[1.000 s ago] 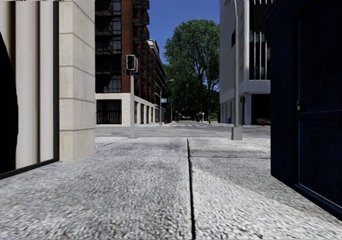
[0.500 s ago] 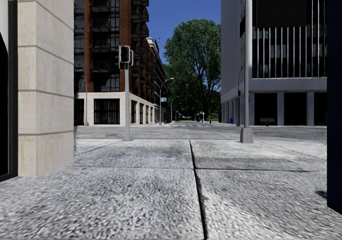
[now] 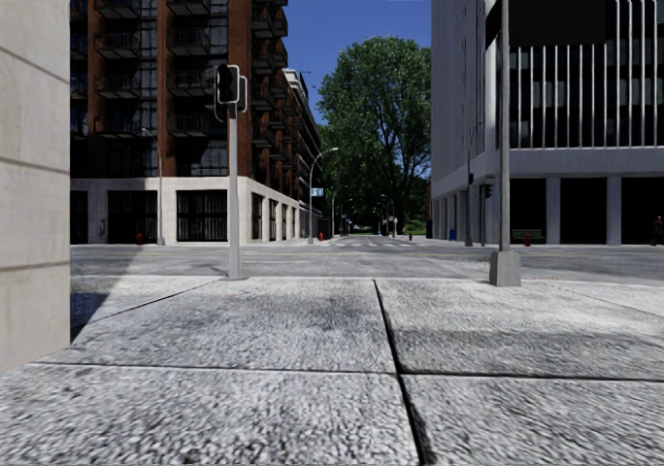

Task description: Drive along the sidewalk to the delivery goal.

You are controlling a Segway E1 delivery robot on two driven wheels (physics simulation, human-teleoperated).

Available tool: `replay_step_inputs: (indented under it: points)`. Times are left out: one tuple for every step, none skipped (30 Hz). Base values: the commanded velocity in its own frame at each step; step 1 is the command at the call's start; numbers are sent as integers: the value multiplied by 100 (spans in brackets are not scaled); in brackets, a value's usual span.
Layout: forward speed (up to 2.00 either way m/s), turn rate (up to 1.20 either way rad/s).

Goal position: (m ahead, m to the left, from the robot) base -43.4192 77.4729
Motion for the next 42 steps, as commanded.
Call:
replay_step_inputs:
  points:
    - [200,7]
    - [200,28]
    - [200,46]
    - [200,53]
    - [200,53]
    - [200,55]
    - [200,55]
    - [200,56]
    - [200,56]
    - [200,56]
    - [200,56]
    - [200,56]
    - [200,56]
    - [200,56]
    - [200,57]
    - [200,58]
    - [200,58]
    - [200,58]
    - [200,58]
    - [200,58]
    - [200,58]
    - [200,58]
    - [200,58]
    - [200,58]
    - [200,58]
    - [200,58]
    - [200,58]
    - [200,58]
    - [200,58]
    - [200,58]
    - [200,58]
    - [200,58]
    - [200,58]
    - [200,58]
    - [200,58]
    - [200,58]
    - [200,58]
    - [200,58]
    - [200,58]
    - [200,58]
    - [200,58]
    - [200,58]
